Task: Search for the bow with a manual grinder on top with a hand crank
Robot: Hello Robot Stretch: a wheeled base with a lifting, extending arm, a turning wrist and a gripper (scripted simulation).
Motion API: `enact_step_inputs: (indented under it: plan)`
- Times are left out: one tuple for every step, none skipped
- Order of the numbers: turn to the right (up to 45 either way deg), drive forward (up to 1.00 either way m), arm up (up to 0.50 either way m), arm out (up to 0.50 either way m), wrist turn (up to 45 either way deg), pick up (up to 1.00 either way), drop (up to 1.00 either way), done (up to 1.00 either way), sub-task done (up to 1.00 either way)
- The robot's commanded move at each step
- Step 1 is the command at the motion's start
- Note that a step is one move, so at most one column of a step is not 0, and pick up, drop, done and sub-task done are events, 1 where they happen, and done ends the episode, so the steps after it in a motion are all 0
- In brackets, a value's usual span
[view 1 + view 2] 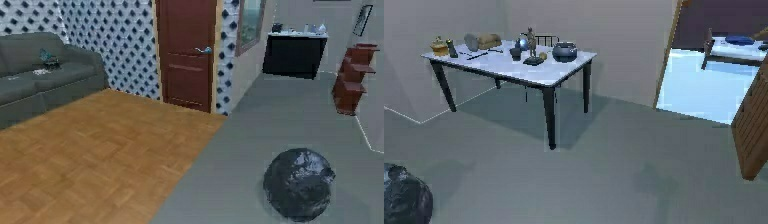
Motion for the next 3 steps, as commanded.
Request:
enact_step_inputs:
  plan:
    - [-3.0,0.0,0.0,0.0,0.0,0.0,0.0,0.0,0.0]
    - [0.0,1.0,0.0,0.0,0.0,0.0,0.0,0.0,0.0]
    - [-18.0,0.0,0.0,0.0,0.0,0.0,0.0,0.0,0.0]
